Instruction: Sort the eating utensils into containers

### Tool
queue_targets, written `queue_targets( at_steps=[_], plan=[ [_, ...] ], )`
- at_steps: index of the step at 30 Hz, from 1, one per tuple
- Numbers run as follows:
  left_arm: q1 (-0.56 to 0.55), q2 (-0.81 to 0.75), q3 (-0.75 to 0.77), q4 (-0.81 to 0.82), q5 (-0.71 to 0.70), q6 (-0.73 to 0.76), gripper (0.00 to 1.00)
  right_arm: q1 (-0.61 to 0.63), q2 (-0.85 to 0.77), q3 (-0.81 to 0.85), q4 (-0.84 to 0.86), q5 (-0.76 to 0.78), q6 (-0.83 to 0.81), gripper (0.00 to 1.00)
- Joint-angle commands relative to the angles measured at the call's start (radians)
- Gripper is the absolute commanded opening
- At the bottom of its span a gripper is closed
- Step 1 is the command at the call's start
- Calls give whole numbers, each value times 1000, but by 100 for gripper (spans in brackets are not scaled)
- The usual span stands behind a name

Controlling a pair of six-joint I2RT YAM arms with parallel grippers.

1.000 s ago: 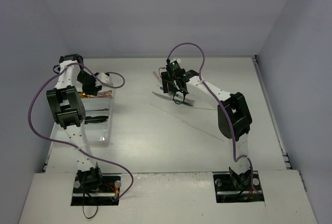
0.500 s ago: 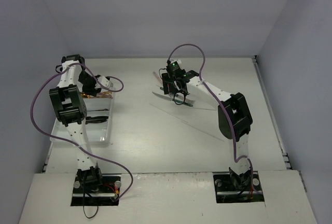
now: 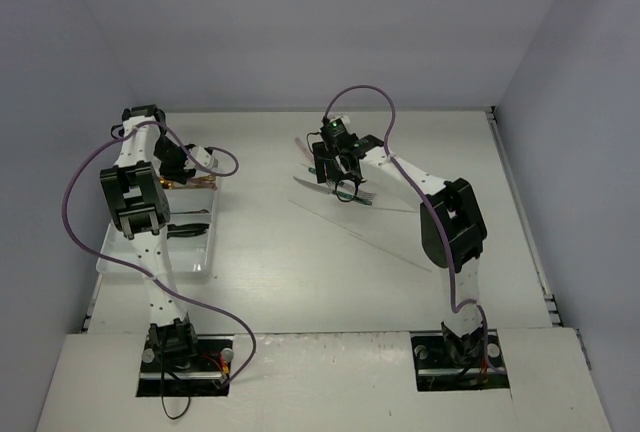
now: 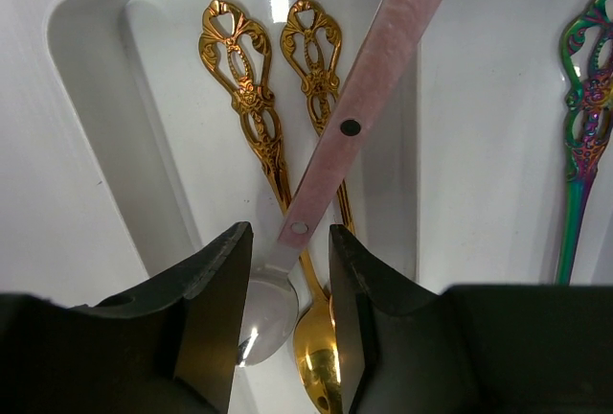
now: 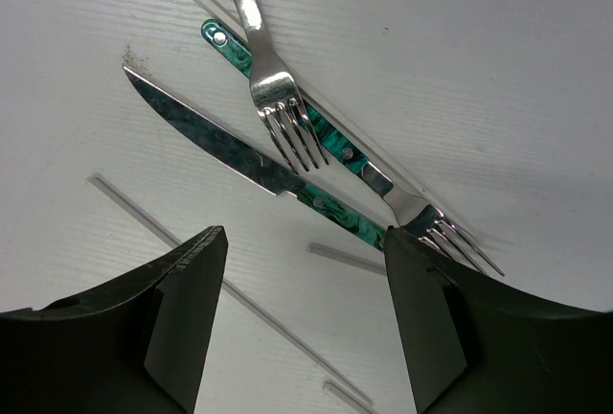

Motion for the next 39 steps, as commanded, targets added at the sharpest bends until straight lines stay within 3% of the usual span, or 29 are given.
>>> queue_targets(
  at_steps=[1,10,29,30,34,37,39],
  plan=[
    [-9,-19,42,-47,15,39,28,-5,-61,39,-5,25,13,64],
    [-3,-8,39,-47,-14,27,11,-7,-48,55,-14,25,5,63],
    [57,15,87,-47,-76,41,8,-5,-46,53,-15,23,-1,62],
    [55,13,99,-47,-70,36,11,-5,-45,55,-15,25,-1,62],
    [52,-16,122,-47,-10,5,43,-6,-36,70,-15,32,1,62],
    [36,-59,131,-47,39,-30,54,-5,-18,105,-15,40,2,62],
    [22,-100,130,-47,62,-55,56,-7,-2,135,-15,53,3,61]
  ],
)
